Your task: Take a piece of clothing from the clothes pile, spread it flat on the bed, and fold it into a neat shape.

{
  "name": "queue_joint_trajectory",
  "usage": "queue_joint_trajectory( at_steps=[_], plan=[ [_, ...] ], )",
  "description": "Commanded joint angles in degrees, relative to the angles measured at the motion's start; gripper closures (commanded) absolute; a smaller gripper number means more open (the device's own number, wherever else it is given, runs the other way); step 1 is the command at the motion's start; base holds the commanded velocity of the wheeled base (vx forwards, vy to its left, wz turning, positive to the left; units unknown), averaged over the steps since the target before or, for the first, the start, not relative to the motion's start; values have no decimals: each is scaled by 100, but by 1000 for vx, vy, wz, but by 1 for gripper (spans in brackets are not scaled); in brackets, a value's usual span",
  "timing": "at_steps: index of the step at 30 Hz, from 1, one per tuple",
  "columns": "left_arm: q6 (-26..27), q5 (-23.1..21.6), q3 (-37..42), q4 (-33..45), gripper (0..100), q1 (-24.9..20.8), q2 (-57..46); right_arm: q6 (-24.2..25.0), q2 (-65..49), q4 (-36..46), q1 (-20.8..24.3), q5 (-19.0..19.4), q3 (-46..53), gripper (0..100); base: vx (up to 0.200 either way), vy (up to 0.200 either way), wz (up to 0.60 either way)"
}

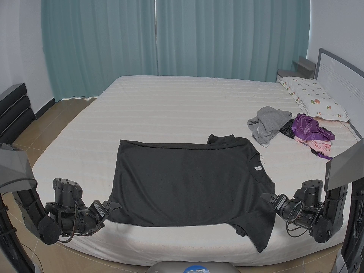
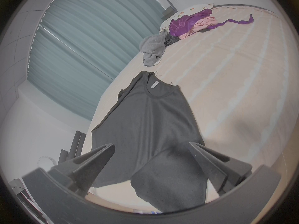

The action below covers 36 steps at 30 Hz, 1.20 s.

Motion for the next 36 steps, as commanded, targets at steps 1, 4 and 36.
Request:
queue_joint_trajectory(
  at_steps=[1, 4, 36],
  plan=[
    [-26, -12, 64, -2, 0, -8, -160, 11, 86, -78, 51, 13, 57, 0, 0, 0, 0],
    [-26, -3, 64, -2, 0, -34, -168, 3, 78, -78, 51, 13, 84, 0, 0, -200, 0],
    [1125, 929, -366, -828, 0, 915, 1475, -59, 412, -78, 385, 4, 180, 0, 0, -56, 0]
  ],
)
